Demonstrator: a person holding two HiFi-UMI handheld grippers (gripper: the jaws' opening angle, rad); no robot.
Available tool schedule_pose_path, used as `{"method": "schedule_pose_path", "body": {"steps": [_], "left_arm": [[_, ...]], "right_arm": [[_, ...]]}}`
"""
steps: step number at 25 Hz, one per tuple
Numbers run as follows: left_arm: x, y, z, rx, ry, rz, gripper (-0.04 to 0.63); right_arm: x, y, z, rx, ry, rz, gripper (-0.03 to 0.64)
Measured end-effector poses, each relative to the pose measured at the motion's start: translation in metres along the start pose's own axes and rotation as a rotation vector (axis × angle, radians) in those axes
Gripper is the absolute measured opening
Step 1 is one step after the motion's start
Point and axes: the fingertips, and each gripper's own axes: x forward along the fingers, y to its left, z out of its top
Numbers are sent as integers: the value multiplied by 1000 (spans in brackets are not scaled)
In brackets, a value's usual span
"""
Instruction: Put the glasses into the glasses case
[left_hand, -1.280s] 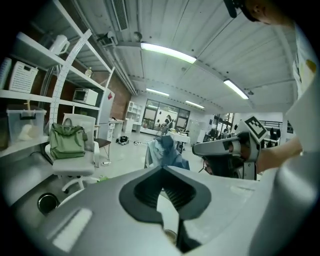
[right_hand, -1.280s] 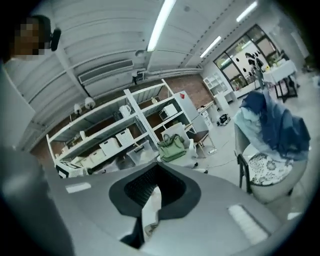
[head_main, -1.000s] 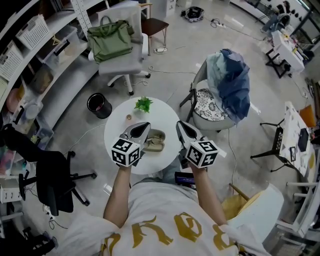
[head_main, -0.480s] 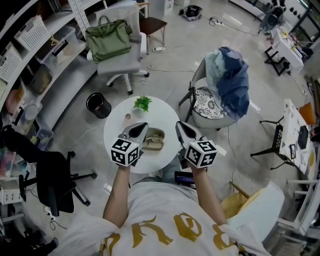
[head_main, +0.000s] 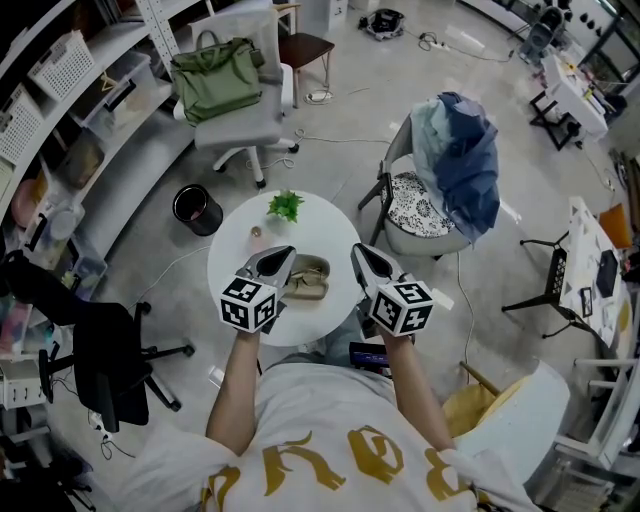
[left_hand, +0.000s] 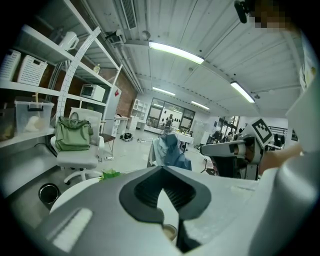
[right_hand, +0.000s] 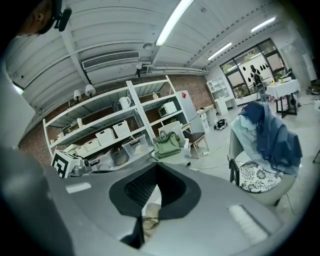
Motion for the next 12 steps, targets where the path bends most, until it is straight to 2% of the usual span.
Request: {"method": "schedule_pose_path", "body": {"steps": [12], "left_arm": [[2,6,-4,0,23,7,0]], "right_arm": [[6,5,-6,-31,32,13,23]]}}
